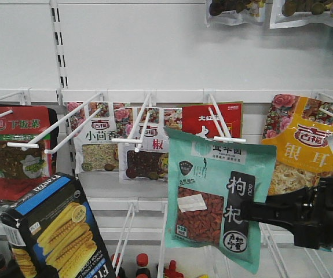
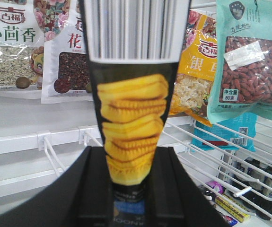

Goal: Pick snacks and fruit into basket
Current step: 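Pull the teal bag off the hook toward the robot with right gripper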

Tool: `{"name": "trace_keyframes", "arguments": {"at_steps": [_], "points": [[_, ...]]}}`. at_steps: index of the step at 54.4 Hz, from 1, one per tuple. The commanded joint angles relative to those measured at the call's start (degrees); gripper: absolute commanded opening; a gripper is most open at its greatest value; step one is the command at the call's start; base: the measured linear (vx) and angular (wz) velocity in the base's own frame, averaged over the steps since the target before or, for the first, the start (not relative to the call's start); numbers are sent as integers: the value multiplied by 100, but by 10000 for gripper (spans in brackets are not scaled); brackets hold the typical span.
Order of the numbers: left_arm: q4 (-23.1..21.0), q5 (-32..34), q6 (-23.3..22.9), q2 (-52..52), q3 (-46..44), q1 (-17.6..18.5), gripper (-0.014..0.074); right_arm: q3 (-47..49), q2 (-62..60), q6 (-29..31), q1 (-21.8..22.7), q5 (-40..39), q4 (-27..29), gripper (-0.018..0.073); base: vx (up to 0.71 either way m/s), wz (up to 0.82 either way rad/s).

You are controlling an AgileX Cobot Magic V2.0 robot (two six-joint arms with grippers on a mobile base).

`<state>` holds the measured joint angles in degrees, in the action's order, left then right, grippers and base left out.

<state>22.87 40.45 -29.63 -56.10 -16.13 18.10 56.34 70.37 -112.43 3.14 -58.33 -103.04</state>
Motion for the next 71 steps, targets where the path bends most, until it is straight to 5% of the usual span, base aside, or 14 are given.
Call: {"name": "trace_keyframes", "arguments": {"at_steps": [1,35,71], "points": [[-147,553,8,91,-139,18,0,-21,-152,-208,7,44,101,-9,0,0],[-147,553,8,91,-139,18,0,-846,-1183,-298,7,833,99,-9,0,0],[-147,553,8,91,-139,18,0,-1536,-1538,-406,7,730,106,-9,0,0]]}}
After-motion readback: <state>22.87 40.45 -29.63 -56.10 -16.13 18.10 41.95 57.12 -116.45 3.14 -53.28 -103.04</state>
